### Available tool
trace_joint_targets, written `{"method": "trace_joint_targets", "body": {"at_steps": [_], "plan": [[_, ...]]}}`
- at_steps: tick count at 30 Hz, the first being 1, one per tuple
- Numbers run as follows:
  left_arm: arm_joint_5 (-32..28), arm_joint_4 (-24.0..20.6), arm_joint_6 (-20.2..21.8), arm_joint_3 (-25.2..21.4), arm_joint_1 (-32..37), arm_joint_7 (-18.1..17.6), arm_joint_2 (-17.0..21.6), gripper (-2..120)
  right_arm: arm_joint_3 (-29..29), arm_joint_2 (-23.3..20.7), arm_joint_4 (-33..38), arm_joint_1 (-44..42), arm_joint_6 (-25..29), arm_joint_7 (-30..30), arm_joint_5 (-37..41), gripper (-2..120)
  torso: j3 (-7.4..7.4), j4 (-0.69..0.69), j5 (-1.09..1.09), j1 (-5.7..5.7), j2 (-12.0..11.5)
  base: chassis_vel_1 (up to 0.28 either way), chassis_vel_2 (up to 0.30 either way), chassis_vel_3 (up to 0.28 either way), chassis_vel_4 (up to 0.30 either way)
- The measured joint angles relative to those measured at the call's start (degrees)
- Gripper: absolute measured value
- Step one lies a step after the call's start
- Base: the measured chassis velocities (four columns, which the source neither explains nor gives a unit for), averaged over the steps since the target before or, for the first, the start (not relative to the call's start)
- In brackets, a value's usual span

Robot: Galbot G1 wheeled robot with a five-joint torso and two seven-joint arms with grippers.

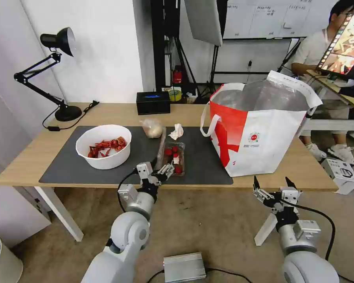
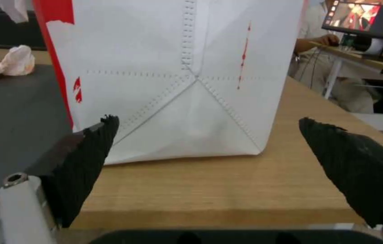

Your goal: Pick up the trash from the table and place it into the takeout bag.

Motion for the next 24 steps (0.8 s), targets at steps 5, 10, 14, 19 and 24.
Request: {"method": "trace_joint_targets", "body": {"at_steps": [5,10,14,19,24], "plan": [[5.0,1.13,-1.69,0.22,0.23,4.92,0.62,64,-0.16,0.0,-0.08,0.02,0.02,-0.02,-0.02,100,0.0,0.0,0.0,0.0,0.0,0.0,0.0,0.0,0.0],[16.21,4.19,-5.85,-0.43,0.25,10.53,1.49,46,-0.32,-0.2,-0.1,0.1,0.58,-0.41,0.66,100,0.0,0.0,0.0,0.0,0.0,0.0,0.0,0.0,0.0],[21.09,5.62,-7.32,-0.66,-0.43,11.69,1.55,33,-1.07,-0.49,0.12,0.42,1.7,-1.41,3.3,100,0.0,0.0,0.0,0.0,0.0,0.0,0.0,0.0,0.0],[26.63,8.06,-9.13,-1.01,-2.15,13.12,1.95,14,-3.54,-0.85,1.16,1.66,2.13,-2.45,12.98,100,0.0,0.0,0.0,0.0,0.0,0.0,0.0,0.0,0.0],[27.97,8.33,-9.15,-1.13,-2.46,15.03,3.29,0,-5.58,-1.12,2.02,3.72,1.9,-2.44,20.97,100,0.0,0.0,0.0,0.0,0.0,0.0,0.0,0.0,0.0]]}}
